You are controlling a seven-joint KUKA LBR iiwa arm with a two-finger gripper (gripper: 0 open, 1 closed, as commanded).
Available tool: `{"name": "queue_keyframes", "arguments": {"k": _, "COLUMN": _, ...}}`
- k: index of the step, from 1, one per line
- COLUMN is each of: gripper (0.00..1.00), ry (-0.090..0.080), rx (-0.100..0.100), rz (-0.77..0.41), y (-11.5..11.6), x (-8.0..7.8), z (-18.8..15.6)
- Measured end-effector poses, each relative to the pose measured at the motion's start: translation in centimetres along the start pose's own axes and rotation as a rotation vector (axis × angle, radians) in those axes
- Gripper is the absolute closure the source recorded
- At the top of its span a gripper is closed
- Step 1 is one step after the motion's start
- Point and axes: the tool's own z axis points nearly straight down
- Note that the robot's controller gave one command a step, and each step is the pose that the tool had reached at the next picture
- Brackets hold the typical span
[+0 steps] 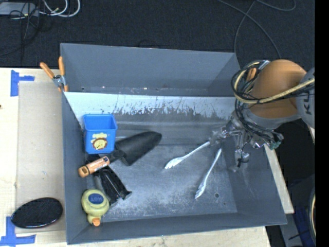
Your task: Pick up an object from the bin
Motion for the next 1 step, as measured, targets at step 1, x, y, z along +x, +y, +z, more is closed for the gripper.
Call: {"name": "queue_keyframes", "arguments": {"k": 1, "gripper": 0.0, "ry": -0.011, "rx": 0.0, "rz": -0.216, "y": -1.02, "x": -0.56, "z": 4.88}}
